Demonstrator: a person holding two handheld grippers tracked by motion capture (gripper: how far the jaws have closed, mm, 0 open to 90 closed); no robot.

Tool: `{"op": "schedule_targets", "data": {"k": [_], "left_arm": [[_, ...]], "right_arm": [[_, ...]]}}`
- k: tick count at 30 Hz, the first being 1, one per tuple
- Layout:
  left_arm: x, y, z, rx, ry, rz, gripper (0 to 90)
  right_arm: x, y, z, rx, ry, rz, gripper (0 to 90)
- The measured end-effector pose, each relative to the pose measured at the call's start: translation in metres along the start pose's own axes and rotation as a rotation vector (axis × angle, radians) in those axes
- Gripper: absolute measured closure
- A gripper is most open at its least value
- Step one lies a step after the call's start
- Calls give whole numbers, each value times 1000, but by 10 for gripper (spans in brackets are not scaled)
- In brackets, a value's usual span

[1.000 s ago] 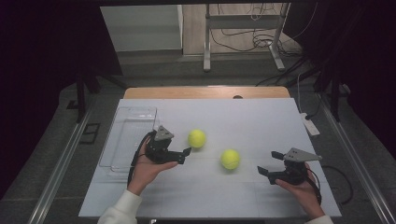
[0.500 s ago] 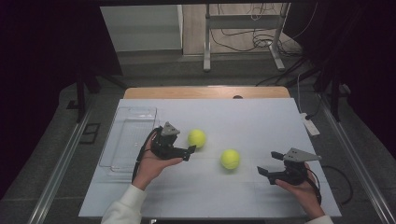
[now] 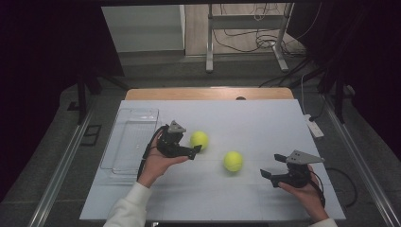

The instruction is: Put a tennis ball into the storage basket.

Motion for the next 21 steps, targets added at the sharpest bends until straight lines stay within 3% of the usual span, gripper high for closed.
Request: {"op": "schedule_targets", "data": {"k": [21], "left_arm": [[-7,13,11,-20,9,-35,63]], "right_arm": [[1,0,1,1,5,-1,138]]}}
Point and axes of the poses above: each handheld gripper's, and its own axes: z roughly forward along the jaws, x roughly out of its underside, y roughly to its left, the point moved 8 cm from there along z, roughly forward along the jaws, and after that the axes turned 5 degrees about z, right-handed, at the moved point
